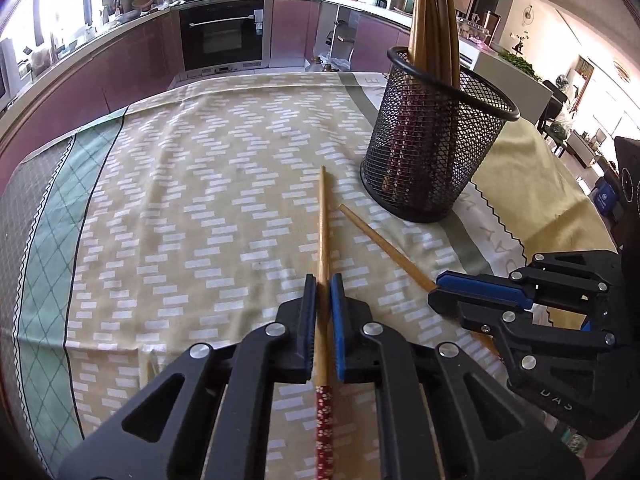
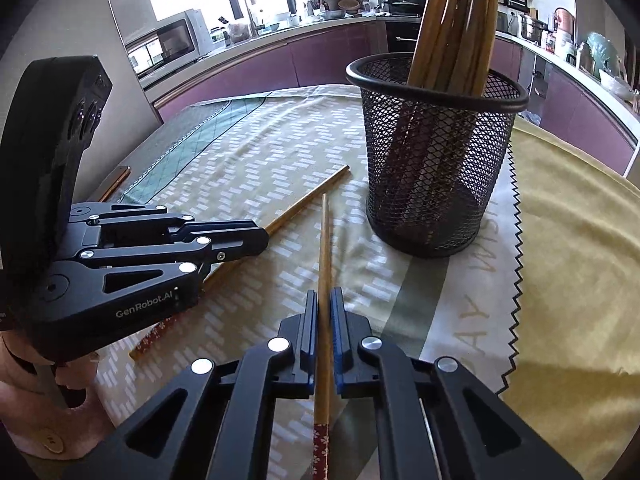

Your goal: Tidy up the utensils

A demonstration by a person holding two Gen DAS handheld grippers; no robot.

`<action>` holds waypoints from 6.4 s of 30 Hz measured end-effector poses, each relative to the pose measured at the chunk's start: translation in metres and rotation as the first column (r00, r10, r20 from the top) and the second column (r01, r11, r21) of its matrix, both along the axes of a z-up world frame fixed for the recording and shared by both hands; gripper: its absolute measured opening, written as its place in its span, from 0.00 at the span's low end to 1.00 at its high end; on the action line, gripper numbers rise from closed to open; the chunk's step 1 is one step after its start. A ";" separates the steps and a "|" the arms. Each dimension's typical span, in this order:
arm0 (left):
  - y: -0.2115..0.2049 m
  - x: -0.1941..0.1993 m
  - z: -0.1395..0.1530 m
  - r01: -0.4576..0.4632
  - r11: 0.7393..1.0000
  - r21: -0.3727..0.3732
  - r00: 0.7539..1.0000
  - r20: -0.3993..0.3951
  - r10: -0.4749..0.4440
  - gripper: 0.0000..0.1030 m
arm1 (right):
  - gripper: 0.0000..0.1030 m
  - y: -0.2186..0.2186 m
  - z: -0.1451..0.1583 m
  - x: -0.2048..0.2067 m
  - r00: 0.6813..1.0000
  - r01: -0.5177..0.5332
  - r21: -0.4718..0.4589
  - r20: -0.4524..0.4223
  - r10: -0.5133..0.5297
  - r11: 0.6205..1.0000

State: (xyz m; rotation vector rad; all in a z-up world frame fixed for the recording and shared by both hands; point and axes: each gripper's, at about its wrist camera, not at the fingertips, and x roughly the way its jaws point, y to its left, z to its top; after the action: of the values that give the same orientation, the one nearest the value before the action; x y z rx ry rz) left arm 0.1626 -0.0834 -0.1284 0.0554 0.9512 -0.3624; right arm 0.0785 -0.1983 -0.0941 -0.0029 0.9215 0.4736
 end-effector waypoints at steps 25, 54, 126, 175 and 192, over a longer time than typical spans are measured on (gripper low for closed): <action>0.019 -0.030 0.058 0.074 0.986 -0.152 0.995 0.080 -0.062 0.07 | 0.05 -0.023 0.052 -0.025 0.989 -0.005 0.131 0.144 -0.014 0.991; 0.020 -0.030 0.149 0.166 0.946 -0.278 0.961 0.261 -0.092 0.07 | 0.06 -0.071 0.123 -0.011 0.931 0.039 0.273 0.341 -0.134 0.961; 0.001 -0.029 0.171 0.213 0.956 -0.200 0.934 0.329 -0.139 0.07 | 0.06 -0.075 0.138 -0.010 0.917 0.024 0.273 0.378 -0.131 0.962; -0.003 -0.025 0.182 0.236 0.953 -0.189 0.923 0.350 -0.159 0.07 | 0.06 -0.081 0.149 -0.009 0.909 0.028 0.273 0.393 -0.138 0.962; -0.004 -0.025 0.186 0.243 0.951 -0.191 0.919 0.358 -0.163 0.07 | 0.05 -0.078 0.155 -0.007 0.908 0.020 0.273 0.398 -0.132 0.962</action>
State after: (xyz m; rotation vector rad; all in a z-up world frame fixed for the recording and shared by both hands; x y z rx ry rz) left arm 0.1379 -0.0873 0.0580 0.0027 0.5567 -0.6352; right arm 0.0719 -0.2767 0.0609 0.1699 0.4337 0.4951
